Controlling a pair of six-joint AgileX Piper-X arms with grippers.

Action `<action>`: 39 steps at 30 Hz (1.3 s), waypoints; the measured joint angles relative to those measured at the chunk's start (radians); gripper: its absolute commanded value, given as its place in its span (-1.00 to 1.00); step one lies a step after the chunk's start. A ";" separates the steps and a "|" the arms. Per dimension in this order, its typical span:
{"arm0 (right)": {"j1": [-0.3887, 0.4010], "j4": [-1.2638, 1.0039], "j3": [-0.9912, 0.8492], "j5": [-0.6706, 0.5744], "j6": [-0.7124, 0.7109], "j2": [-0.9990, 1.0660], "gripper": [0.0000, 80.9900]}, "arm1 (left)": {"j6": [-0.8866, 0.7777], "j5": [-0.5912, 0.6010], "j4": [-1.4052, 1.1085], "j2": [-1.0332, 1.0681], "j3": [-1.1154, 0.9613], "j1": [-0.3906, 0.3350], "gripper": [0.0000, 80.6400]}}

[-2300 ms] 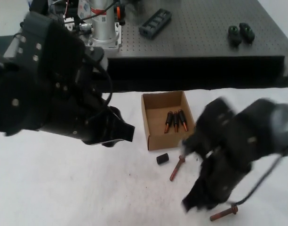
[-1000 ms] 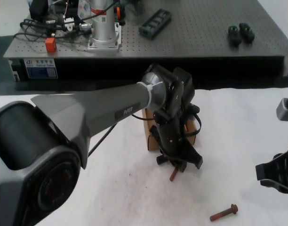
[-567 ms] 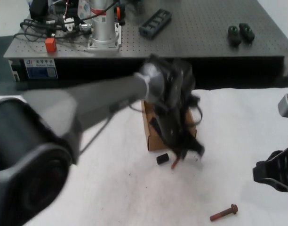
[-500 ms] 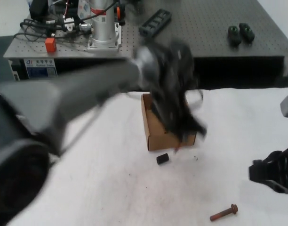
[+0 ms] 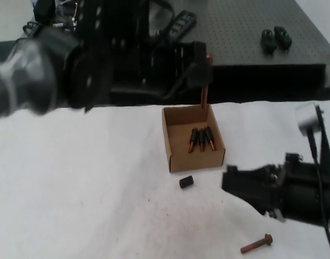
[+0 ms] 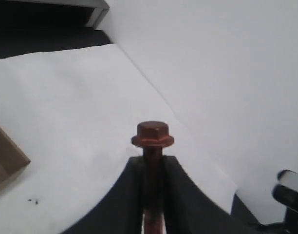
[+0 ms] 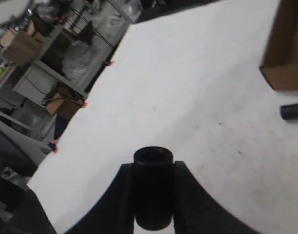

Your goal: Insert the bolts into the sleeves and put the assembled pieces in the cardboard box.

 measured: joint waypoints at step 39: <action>0.059 -0.331 -0.141 -0.043 0.113 0.243 -0.90 | 0.055 0.114 -0.036 -0.013 0.008 0.000 -0.98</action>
